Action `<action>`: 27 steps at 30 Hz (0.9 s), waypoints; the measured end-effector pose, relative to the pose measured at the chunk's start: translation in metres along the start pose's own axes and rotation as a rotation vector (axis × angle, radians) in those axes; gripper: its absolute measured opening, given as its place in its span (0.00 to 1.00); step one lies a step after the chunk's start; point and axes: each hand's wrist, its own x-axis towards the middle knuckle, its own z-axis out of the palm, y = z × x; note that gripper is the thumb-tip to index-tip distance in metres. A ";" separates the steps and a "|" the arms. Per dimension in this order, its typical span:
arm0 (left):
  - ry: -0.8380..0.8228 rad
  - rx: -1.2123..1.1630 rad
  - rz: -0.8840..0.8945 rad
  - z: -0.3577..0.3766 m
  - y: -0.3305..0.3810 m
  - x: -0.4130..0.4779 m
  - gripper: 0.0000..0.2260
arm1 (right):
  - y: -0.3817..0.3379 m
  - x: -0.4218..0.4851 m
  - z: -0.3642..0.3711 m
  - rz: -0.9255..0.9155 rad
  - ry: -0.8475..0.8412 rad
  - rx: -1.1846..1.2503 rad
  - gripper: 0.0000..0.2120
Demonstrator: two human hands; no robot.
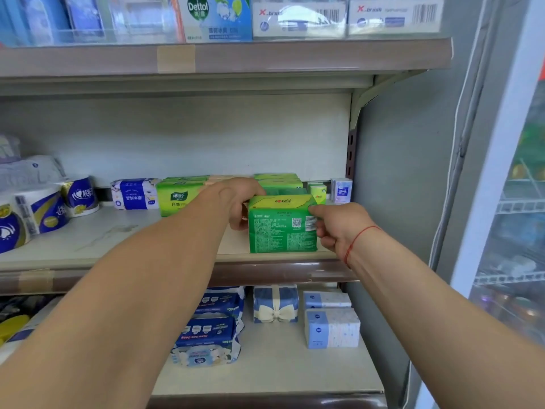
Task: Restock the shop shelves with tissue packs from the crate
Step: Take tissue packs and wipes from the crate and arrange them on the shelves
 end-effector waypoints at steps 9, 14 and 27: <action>-0.058 -0.012 0.171 -0.003 0.000 -0.020 0.21 | 0.001 -0.003 -0.012 -0.142 0.021 -0.184 0.11; -0.094 0.157 0.309 -0.009 0.002 -0.025 0.18 | 0.005 -0.006 -0.011 -0.186 0.044 -0.226 0.13; 0.025 0.387 0.687 -0.016 0.005 -0.013 0.04 | 0.008 -0.008 -0.005 -0.253 0.107 -0.282 0.10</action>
